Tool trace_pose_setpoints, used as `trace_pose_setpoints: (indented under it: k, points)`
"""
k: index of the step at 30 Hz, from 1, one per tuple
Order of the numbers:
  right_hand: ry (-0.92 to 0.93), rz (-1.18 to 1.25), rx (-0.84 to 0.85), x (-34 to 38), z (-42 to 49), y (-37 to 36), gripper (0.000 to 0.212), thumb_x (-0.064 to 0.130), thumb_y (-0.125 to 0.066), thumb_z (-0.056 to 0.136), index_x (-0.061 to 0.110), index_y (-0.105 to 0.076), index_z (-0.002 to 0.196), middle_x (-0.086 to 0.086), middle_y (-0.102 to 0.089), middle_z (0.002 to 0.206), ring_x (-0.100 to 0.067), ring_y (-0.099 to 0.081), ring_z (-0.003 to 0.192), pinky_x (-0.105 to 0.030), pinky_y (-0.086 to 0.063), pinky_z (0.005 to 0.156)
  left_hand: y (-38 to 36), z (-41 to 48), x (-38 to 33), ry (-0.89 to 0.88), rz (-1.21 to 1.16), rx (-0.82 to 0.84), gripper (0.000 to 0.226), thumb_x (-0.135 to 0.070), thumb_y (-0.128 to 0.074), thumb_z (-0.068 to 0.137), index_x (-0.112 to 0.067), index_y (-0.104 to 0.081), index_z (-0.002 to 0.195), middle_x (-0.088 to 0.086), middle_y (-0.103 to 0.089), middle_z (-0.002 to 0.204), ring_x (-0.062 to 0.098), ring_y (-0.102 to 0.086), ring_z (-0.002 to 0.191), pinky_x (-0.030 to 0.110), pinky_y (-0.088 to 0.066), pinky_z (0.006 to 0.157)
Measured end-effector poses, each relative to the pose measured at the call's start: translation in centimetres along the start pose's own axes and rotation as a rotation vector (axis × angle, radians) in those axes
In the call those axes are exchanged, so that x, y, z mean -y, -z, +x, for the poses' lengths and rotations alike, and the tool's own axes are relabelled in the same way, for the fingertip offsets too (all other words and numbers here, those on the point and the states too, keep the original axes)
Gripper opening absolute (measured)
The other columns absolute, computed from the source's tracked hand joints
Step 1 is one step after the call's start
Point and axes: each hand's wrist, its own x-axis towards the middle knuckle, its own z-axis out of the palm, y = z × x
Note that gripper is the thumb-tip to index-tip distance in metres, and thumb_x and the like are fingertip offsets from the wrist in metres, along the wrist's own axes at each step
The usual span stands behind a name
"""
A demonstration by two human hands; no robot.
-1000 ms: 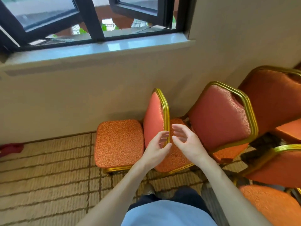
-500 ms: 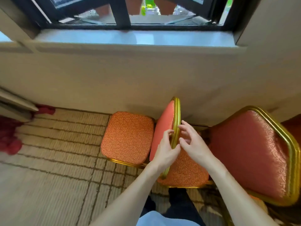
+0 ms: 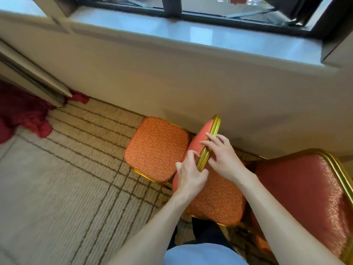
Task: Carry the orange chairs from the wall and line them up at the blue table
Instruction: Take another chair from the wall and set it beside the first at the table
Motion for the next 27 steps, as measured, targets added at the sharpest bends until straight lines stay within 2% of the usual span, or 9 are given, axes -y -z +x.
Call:
trace_pose_setpoints:
  k: [3,6,10,13,18,24,27]
  points:
    - [0.114,-0.093,-0.053,1.1,1.8,0.2,0.049,0.021,-0.064,0.09,0.032,-0.054,0.136,0.004,-0.034,0.161,-0.031,-0.018,0.149,-0.059,-0.019,0.12,1.4,0.5,-0.3,-0.003,0.042,-0.109,0.032,-0.031,-0.06,0.083,-0.034,-0.038,0.106,-0.011,-0.058,0.093,0.022,-0.043,0.091,0.034,-0.03,0.079]
    - [0.186,-0.121,-0.065,2.9,4.3,0.1,0.041,0.024,-0.063,0.09,0.032,-0.055,0.129,0.003,-0.036,0.159,-0.031,-0.014,0.153,-0.059,-0.007,0.123,3.4,1.6,-0.2,-0.015,0.039,-0.237,0.031,-0.026,-0.063,0.085,-0.032,-0.038,0.103,-0.011,-0.058,0.089,0.018,-0.048,0.084,0.034,-0.03,0.083]
    - [0.316,-0.141,-0.03,6.3,8.1,0.0,0.032,0.021,-0.063,0.087,0.024,-0.056,0.118,0.001,-0.049,0.147,-0.033,-0.017,0.153,-0.057,-0.007,0.123,6.3,3.2,1.0,-0.029,0.106,-0.402,0.034,-0.024,-0.066,0.088,-0.032,-0.035,0.099,-0.011,-0.057,0.09,0.019,-0.054,0.084,0.035,-0.032,0.083]
    - [0.38,-0.149,-0.028,8.3,10.5,0.0,0.033,0.022,-0.064,0.085,0.019,-0.058,0.116,0.001,-0.058,0.131,-0.033,-0.028,0.149,-0.056,-0.014,0.122,8.6,4.5,1.8,-0.098,0.191,-0.489,0.028,-0.023,-0.066,0.086,-0.027,-0.041,0.097,-0.01,-0.059,0.085,0.02,-0.058,0.079,0.033,-0.032,0.078]
    - [0.482,-0.17,-0.085,12.1,14.9,-0.3,0.033,0.026,-0.066,0.08,0.016,-0.061,0.112,0.0,-0.062,0.11,-0.031,-0.043,0.126,-0.054,-0.032,0.112,13.5,6.4,3.1,-0.137,0.252,-0.631,0.023,-0.025,-0.069,0.081,-0.021,-0.05,0.095,-0.008,-0.064,0.077,0.021,-0.059,0.069,0.033,-0.032,0.074]
    - [0.534,-0.167,-0.122,18.3,19.9,-1.5,0.037,0.027,-0.067,0.08,0.013,-0.062,0.114,-0.003,-0.064,0.111,-0.033,-0.044,0.119,-0.051,-0.035,0.109,20.5,8.8,5.2,-0.183,0.329,-0.733,0.025,-0.023,-0.075,0.081,-0.015,-0.057,0.097,-0.003,-0.067,0.077,0.024,-0.064,0.072,0.036,-0.039,0.073]
    - [0.532,-0.182,-0.124,21.5,21.9,-2.2,0.038,0.029,-0.064,0.081,0.012,-0.063,0.115,-0.004,-0.065,0.112,-0.035,-0.046,0.118,-0.051,-0.035,0.109,23.9,9.8,6.5,-0.191,0.334,-0.714,0.024,-0.025,-0.072,0.085,-0.015,-0.057,0.101,-0.002,-0.068,0.079,0.025,-0.066,0.074,0.04,-0.046,0.079]
